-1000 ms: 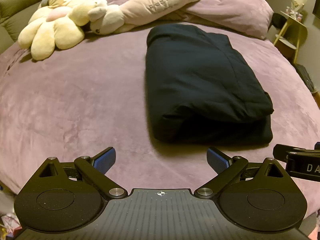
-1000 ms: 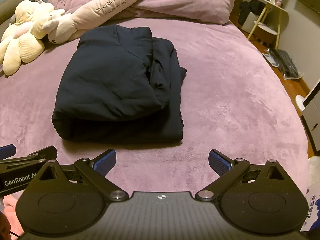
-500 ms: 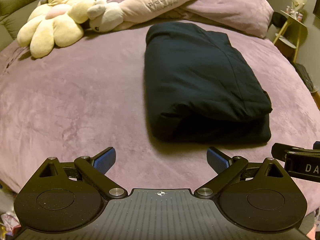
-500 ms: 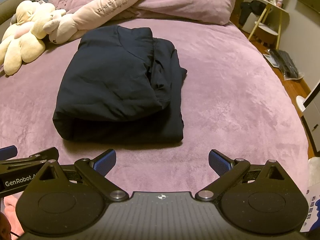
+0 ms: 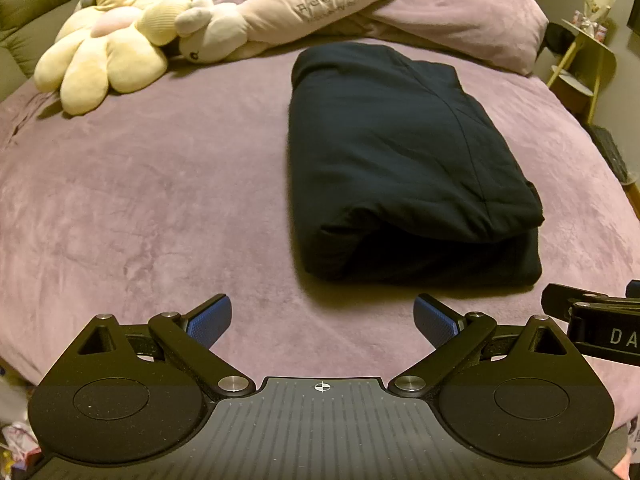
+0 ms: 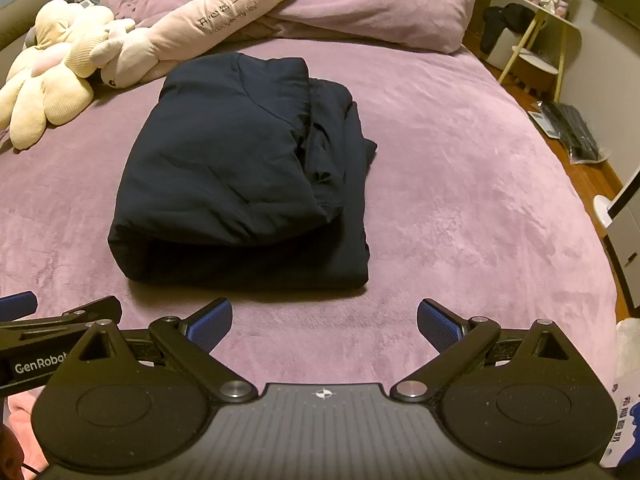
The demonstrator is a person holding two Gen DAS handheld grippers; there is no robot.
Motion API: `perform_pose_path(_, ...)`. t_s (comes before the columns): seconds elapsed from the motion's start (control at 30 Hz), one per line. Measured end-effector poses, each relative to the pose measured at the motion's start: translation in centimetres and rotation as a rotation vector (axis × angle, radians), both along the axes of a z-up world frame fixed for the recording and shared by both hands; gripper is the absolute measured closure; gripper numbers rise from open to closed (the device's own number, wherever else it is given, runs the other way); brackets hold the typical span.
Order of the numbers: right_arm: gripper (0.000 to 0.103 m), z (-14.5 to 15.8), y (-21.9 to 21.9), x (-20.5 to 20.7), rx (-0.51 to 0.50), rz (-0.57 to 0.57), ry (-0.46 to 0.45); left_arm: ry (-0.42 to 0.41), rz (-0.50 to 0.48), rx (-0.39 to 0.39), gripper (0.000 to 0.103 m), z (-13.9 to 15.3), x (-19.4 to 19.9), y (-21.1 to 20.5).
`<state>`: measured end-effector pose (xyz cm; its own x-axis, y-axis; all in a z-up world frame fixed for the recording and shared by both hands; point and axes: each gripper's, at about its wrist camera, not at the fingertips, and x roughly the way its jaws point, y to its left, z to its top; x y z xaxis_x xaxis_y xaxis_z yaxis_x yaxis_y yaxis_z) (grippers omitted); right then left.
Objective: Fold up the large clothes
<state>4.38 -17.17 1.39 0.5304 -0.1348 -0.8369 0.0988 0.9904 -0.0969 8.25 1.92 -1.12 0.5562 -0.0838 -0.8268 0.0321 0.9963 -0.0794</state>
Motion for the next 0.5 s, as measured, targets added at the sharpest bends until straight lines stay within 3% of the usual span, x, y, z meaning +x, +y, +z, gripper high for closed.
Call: perform_pose_path(0.5,0.004,0.14,-0.28,0.05,0.013,-0.004,-0.007,0.008,-0.002,0.009,0.003,0.07,0.07,-0.32)
